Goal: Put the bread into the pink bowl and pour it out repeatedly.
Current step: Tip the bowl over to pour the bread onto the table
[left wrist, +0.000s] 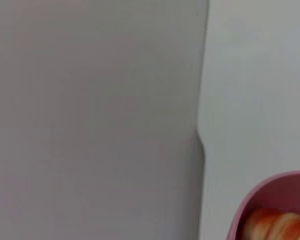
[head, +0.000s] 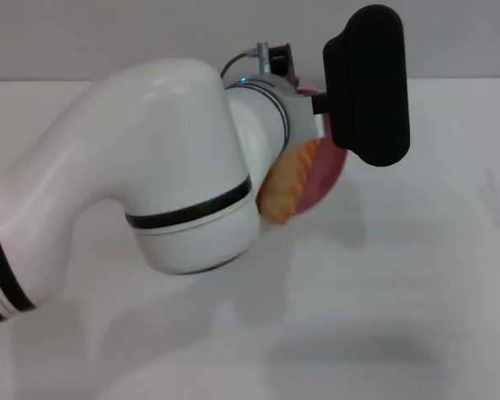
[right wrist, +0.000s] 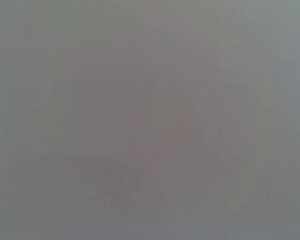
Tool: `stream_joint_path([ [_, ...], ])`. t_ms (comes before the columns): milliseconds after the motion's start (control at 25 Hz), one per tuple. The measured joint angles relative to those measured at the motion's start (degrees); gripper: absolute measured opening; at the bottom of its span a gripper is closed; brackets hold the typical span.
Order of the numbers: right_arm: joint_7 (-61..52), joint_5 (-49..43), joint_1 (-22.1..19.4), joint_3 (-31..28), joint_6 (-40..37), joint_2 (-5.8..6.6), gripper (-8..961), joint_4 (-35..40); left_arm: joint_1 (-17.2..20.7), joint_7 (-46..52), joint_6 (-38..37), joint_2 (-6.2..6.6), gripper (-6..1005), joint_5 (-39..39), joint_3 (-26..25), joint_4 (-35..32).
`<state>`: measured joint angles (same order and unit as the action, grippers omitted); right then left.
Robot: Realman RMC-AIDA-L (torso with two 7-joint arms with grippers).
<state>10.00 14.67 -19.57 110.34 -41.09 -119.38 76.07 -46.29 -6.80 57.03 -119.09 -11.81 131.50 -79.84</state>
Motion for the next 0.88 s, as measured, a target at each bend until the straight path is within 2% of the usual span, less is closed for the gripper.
stream_joint_path([
  [360,-0.09,0.31,0.17,0.41,0.08,0.03,749,-0.21,0.11,1.60,-0.84,0.00,46,-6.48,1.64,-1.47],
  [640,-0.14,0.69,0.23,0.95,0.30,0.04,749,-0.44,0.26,2.11,-2.19,0.00,46,-7.00,1.70,-1.04],
  [880,-0.17,0.72,0.59,1.27,0.32,0.13,750,-0.43,1.18,2.15,-2.57,0.00,46,-10.44,3.58,-1.25],
])
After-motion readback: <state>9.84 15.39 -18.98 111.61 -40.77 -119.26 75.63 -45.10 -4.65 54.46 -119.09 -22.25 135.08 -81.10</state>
